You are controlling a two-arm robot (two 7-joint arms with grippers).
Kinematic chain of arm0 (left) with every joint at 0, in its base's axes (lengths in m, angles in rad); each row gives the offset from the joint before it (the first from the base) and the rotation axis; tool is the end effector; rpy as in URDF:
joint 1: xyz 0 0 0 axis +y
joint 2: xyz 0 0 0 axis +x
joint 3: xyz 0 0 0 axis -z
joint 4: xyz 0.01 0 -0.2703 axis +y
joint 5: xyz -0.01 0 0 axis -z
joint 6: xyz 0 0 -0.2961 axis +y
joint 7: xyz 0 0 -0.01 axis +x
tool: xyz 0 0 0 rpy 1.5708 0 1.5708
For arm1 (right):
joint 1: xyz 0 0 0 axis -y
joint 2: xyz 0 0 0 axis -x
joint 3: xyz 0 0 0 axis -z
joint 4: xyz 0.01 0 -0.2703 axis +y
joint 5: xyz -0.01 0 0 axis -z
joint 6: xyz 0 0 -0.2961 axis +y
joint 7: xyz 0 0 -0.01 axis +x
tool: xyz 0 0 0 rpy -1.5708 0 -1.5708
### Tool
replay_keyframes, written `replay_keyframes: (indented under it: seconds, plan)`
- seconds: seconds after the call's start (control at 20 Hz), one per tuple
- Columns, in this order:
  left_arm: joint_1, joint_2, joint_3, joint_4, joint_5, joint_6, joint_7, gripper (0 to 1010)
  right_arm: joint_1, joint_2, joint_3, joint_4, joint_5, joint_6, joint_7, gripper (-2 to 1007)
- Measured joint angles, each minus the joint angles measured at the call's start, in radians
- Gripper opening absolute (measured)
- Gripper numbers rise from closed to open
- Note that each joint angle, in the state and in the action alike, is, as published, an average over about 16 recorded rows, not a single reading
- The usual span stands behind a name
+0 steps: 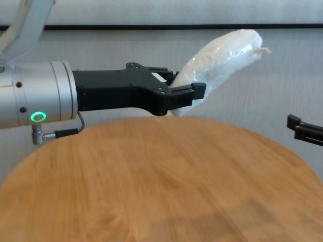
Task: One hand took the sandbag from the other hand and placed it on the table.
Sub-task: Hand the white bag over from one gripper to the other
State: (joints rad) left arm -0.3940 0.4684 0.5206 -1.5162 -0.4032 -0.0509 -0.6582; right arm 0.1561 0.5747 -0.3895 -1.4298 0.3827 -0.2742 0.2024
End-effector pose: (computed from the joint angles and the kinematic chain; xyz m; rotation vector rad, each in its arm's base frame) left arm 0.3812 -0.0058 -0.2046 0.0632 -0.2197 0.4799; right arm 0.3369 -0.0758 -0.2841 -0.0803 -0.2309 -1.0691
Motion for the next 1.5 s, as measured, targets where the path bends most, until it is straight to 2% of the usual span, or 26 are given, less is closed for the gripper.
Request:
replay_keyframes:
  seconds: [0.25,0.5,0.7,0.9,1.1,1.25,1.35,1.5]
  plan:
    - [0.0,0.0,0.0,0.0,0.0,0.0,0.0,386,-0.009,0.003,0.011,-0.02,0.07,-0.001,0.094,1001]
    - [0.0,0.0,0.0,0.0,0.0,0.0,0.0,386,-0.017,0.003,0.022,-0.034,0.162,0.027,0.196,1001]
    - [0.0,0.0,0.0,0.0,0.0,0.0,0.0,386,-0.02,-0.001,0.038,-0.037,0.274,0.092,0.283,1001]
    - [0.0,0.0,0.0,0.0,0.0,0.0,0.0,386,-0.018,-0.007,0.054,-0.032,0.384,0.169,0.348,1001]
    - [0.0,0.0,0.0,0.0,0.0,0.0,0.0,386,-0.013,-0.014,0.067,-0.029,0.478,0.244,0.396,1001]
    - [0.0,0.0,0.0,0.0,0.0,0.0,0.0,386,-0.009,-0.018,0.074,-0.031,0.541,0.289,0.425,1001]
    - [0.0,0.0,0.0,0.0,0.0,0.0,0.0,386,-0.007,-0.019,0.077,-0.035,0.574,0.309,0.437,1001]
    - [0.0,0.0,0.0,0.0,0.0,0.0,0.0,386,-0.008,-0.017,0.077,-0.047,0.606,0.321,0.45,1001]
